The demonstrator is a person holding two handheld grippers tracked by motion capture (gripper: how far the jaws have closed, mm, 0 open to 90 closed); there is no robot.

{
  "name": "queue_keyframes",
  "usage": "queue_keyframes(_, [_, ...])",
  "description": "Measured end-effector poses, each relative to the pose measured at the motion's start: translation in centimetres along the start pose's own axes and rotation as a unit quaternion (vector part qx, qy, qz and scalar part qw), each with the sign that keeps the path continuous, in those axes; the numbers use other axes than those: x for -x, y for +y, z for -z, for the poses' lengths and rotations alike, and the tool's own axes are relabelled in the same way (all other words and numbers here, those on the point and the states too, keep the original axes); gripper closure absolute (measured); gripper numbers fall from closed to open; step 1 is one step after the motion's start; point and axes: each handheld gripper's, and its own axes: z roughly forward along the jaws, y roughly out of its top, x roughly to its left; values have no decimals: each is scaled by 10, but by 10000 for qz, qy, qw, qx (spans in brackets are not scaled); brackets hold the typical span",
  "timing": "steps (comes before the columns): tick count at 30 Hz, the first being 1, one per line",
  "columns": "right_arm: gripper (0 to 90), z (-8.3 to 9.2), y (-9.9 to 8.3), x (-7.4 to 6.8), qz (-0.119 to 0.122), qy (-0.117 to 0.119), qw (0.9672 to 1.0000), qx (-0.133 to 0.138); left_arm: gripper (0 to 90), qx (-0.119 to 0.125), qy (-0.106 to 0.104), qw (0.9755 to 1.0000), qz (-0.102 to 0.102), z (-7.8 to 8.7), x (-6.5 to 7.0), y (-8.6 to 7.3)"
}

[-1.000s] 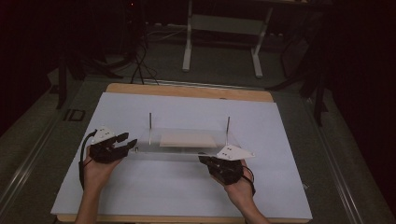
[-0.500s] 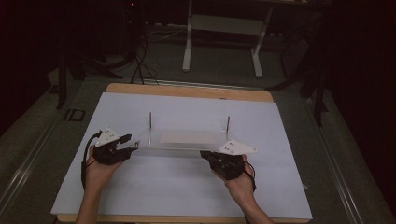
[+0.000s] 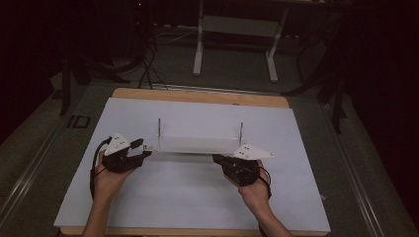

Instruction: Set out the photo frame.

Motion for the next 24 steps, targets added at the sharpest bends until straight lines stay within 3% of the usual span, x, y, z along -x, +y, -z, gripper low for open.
queue_keyframes(4, [900,0,2,1,2,-2,10000,5,427,37,-120,9999,-109,-6,4,4])
queue_keyframes(7, [900,-1,4,2,13,-6,10000,8,380,46,-82,9998,-160,-12,6,7])
queue_keyframes(10, [900,-1,6,3,31,-23,10000,23,363,120,-103,9998,-110,-15,5,9])
queue_keyframes(11, [900,-1,7,4,59,-26,10000,28,361,259,-169,9995,-36,-16,4,11])
queue_keyframes(16, [900,-2,11,5,76,-41,10000,35,354,322,-243,9992,-55,-18,2,14])
queue_keyframes(17, [900,-1,13,6,84,-58,9999,48,377,410,-353,9985,12,-18,0,14])
queue_keyframes(24, [900,-2,20,8,204,-109,9997,20,383,502,-398,9979,108,-20,-3,15])
